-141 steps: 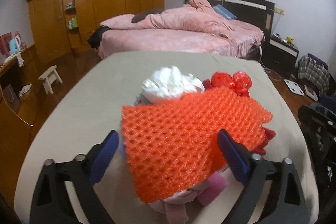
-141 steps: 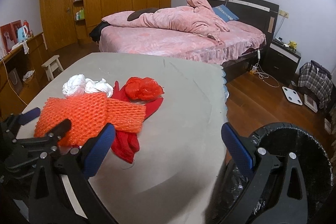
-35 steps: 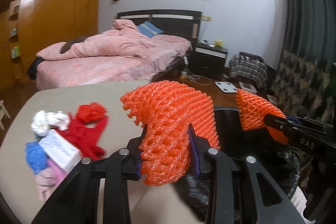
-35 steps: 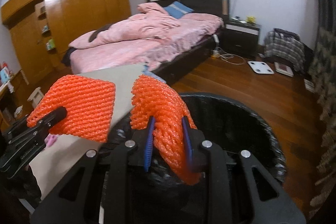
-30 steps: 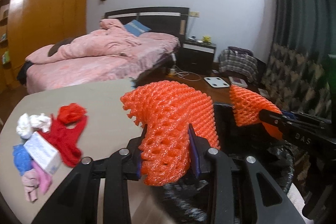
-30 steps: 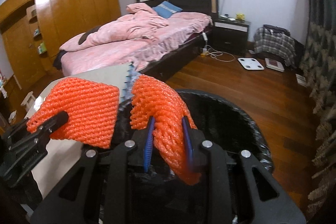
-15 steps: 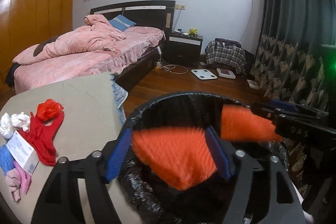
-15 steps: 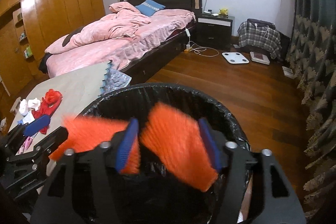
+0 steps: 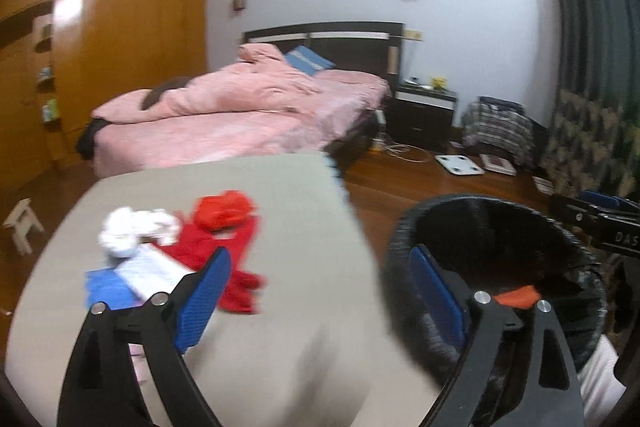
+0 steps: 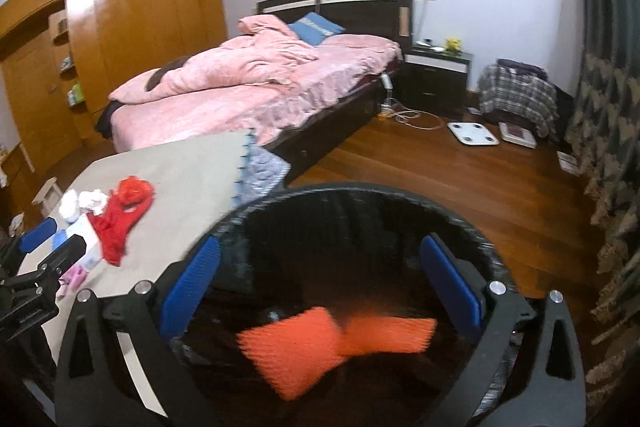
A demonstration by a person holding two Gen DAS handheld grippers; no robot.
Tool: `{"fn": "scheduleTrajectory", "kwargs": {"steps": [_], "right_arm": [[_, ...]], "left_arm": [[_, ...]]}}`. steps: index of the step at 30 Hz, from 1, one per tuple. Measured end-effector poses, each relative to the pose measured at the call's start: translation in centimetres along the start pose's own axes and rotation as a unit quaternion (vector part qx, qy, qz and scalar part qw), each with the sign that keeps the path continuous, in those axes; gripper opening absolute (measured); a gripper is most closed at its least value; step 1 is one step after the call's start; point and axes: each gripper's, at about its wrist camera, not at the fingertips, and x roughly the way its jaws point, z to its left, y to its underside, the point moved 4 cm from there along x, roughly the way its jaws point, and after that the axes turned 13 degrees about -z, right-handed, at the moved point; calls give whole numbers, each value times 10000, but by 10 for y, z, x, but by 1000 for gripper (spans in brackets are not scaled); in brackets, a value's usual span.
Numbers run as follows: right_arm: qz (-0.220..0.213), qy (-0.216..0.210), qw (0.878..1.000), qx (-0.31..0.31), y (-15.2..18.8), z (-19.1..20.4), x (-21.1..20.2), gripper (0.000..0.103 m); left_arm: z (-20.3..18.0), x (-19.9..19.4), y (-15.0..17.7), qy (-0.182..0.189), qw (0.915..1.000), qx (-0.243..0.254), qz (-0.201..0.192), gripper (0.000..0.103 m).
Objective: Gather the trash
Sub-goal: 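Move the left tool back to the table and grasp the pink sock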
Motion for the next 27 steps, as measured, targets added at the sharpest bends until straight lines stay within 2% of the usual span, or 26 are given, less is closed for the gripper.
{"fn": "scheduleTrajectory", "kwargs": {"steps": [6, 12, 19, 27], "right_arm": [[25, -579, 9983, -95, -1, 64, 18, 98], [13, -1084, 9933, -389, 4, 128, 32, 98], [112, -1479, 9872, -593, 23, 178, 48, 98], [280, -1666, 9833, -680, 39, 204, 65, 98]], "left_arm": [[61, -14, 10, -743, 9971, -136, 48, 89], [112, -19, 33, -1382, 9890, -431, 303, 89], [131, -15, 66, -1615, 9826, -635, 665, 82], [139, -2, 83, -1582, 9780, -878, 1037, 71]]}}
